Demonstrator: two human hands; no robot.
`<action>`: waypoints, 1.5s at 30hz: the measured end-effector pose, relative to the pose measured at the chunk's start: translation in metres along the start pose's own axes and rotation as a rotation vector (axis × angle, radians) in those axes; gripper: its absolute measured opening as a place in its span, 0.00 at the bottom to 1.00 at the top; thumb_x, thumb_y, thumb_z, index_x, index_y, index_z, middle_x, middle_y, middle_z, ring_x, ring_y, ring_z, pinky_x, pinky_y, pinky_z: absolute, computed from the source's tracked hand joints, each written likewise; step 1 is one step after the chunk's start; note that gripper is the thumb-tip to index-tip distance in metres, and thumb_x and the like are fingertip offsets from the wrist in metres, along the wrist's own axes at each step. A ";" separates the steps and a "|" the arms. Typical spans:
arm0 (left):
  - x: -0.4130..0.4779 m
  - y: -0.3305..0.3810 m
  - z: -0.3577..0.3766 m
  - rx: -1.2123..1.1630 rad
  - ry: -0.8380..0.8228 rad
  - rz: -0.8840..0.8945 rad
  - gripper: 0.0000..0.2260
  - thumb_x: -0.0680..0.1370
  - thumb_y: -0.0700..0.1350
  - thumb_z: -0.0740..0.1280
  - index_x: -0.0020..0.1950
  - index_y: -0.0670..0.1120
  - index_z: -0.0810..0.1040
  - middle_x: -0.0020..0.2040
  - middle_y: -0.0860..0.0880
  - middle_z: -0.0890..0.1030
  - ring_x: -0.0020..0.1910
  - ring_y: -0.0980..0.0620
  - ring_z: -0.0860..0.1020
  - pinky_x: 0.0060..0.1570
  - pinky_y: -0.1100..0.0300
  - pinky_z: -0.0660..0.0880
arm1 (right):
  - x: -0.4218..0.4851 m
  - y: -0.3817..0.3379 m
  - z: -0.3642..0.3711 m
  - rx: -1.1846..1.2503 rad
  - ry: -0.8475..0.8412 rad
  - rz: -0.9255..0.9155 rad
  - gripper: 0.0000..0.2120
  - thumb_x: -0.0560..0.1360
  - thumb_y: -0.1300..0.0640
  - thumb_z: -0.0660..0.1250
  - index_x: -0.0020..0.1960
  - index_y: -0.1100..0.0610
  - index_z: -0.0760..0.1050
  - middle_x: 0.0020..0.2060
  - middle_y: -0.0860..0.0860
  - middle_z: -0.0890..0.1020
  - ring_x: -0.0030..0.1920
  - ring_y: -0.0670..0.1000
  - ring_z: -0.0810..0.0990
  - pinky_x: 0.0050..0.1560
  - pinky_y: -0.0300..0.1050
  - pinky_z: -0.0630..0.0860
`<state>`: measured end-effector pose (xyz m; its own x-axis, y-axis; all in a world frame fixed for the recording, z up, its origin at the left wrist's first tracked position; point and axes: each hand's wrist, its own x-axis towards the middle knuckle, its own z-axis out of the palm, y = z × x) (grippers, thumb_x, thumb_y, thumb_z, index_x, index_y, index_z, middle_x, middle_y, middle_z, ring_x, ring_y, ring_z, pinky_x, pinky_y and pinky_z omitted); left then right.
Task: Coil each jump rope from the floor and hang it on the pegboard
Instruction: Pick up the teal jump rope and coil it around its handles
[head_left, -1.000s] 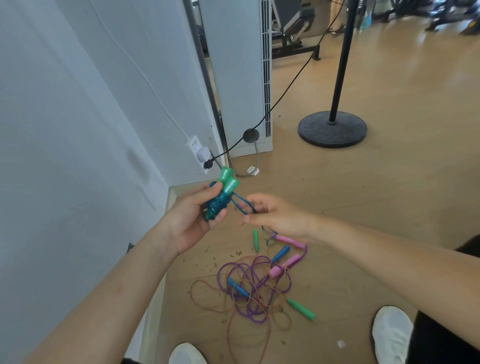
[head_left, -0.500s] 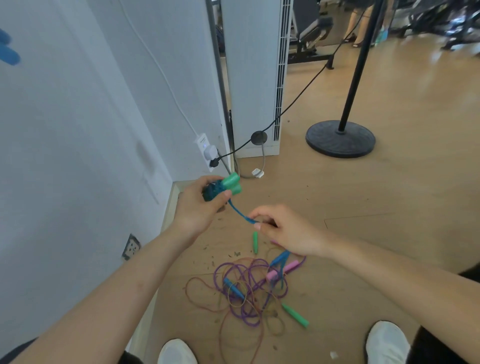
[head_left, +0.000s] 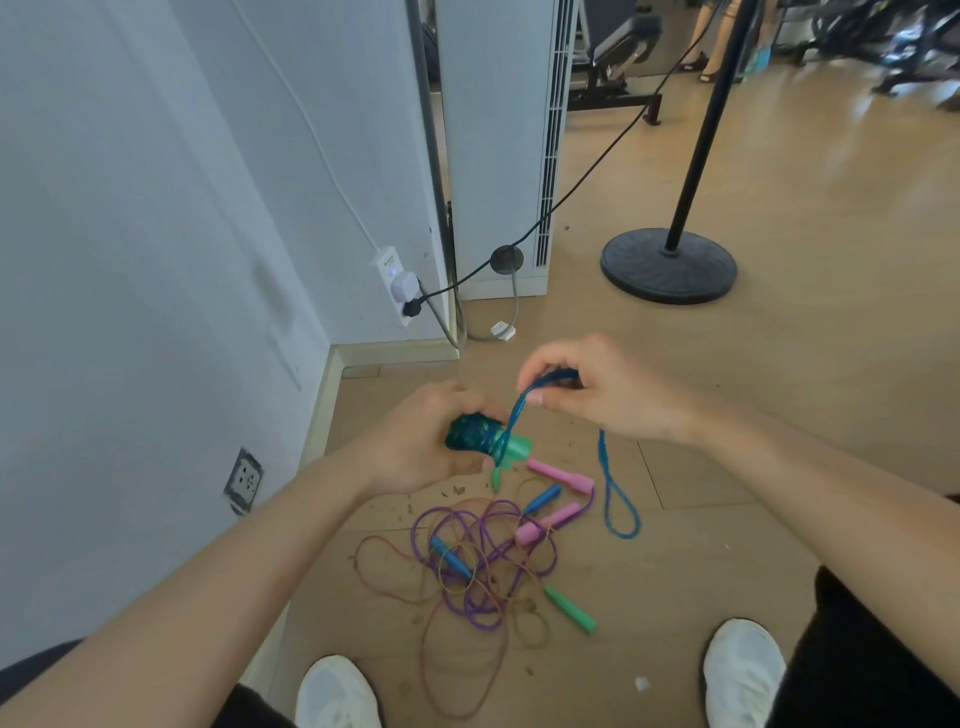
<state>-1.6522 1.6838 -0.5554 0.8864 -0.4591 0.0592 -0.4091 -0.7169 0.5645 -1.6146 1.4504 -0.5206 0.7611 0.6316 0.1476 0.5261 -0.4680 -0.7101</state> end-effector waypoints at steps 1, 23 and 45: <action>-0.001 0.003 0.001 -0.010 0.004 0.004 0.17 0.69 0.50 0.79 0.56 0.54 0.81 0.47 0.53 0.77 0.45 0.55 0.75 0.44 0.61 0.71 | 0.000 0.000 -0.001 0.013 0.021 -0.004 0.04 0.76 0.61 0.70 0.49 0.54 0.82 0.43 0.47 0.84 0.45 0.44 0.82 0.48 0.39 0.78; -0.005 0.030 -0.030 -1.433 0.270 -0.315 0.15 0.78 0.49 0.66 0.64 0.50 0.79 0.49 0.54 0.81 0.46 0.56 0.78 0.47 0.61 0.79 | 0.006 0.034 0.000 0.101 0.134 0.152 0.09 0.76 0.63 0.70 0.47 0.50 0.80 0.43 0.51 0.82 0.31 0.42 0.78 0.34 0.41 0.78; -0.003 0.009 -0.001 -0.378 0.110 -0.154 0.18 0.71 0.47 0.79 0.59 0.49 0.84 0.51 0.53 0.86 0.51 0.55 0.83 0.54 0.59 0.77 | -0.006 -0.016 -0.020 -0.009 -0.002 -0.026 0.05 0.75 0.60 0.73 0.47 0.51 0.84 0.35 0.47 0.83 0.35 0.45 0.78 0.39 0.40 0.75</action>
<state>-1.6579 1.6797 -0.5496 0.9571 -0.2887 0.0267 -0.1803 -0.5206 0.8346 -1.6198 1.4419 -0.4969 0.7465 0.6448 0.1645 0.5491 -0.4573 -0.6995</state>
